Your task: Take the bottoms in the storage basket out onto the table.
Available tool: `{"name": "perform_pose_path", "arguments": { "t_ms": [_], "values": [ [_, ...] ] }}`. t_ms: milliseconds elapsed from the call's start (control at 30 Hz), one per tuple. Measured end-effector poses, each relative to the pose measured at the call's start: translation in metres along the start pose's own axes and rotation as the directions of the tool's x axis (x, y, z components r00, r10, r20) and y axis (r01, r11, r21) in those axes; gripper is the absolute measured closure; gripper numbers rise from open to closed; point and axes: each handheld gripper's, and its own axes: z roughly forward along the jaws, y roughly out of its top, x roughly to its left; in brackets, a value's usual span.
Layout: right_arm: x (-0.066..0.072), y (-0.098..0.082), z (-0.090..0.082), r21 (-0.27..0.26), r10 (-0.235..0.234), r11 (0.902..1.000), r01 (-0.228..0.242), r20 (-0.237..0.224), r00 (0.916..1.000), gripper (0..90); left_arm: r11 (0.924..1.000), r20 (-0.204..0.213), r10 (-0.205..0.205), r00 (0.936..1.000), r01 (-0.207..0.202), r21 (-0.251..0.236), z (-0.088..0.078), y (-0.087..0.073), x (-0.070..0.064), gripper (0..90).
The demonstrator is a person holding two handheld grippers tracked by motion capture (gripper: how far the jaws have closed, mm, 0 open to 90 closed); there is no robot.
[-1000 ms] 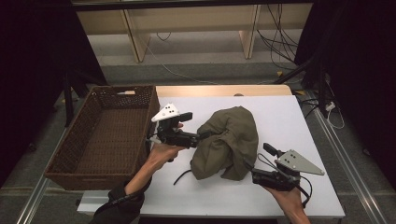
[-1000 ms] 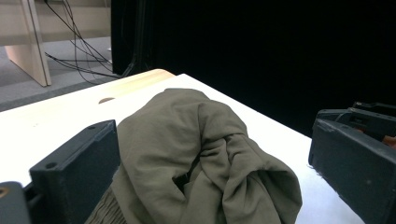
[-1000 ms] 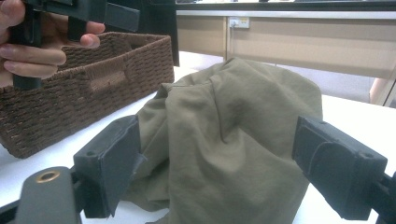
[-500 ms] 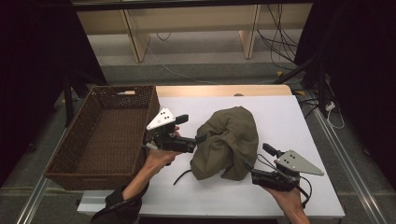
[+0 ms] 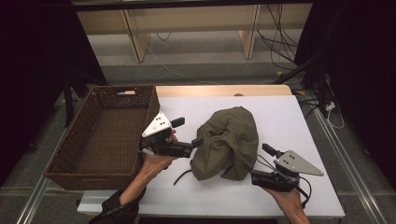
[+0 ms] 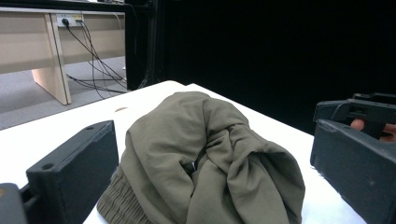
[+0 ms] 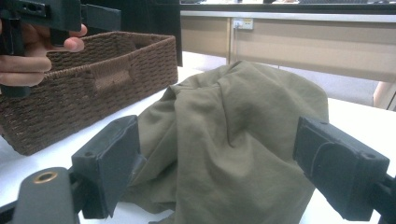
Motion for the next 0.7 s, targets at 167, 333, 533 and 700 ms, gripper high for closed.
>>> {"name": "perform_pose_path", "arguments": {
  "t_ms": [167, 333, 533, 700],
  "values": [
    [0.001, 0.0, 0.0, -0.003, 0.0, 1.0, 0.0, -0.004, 1.0, 15.9, 0.9991, 0.024, -0.043, 0.9988, 0.043, 0.001, -0.002, -0.002, 0.001, 0.0],
    [0.001, 0.0, 0.0, -0.003, -0.002, 1.0, 0.002, -0.007, 1.0, 15.8, 0.9997, 0.008, -0.023, 0.9997, 0.023, 0.001, -0.006, -0.005, 0.0, 0.0],
    [0.001, 0.0, 0.001, -0.005, -0.003, 1.0, 0.003, -0.009, 1.0, 15.8, 0.9999, -0.004, -0.015, 0.9999, 0.015, -0.005, -0.009, -0.008, -0.001, 0.0],
    [0.002, 0.0, 0.001, 0.0, -0.002, 1.0, 0.002, -0.013, 0.9999, 15.8, 0.9998, -0.031, 0.017, 0.9994, -0.018, -0.012, -0.012, -0.011, -0.004, 0.0]
  ]
}}
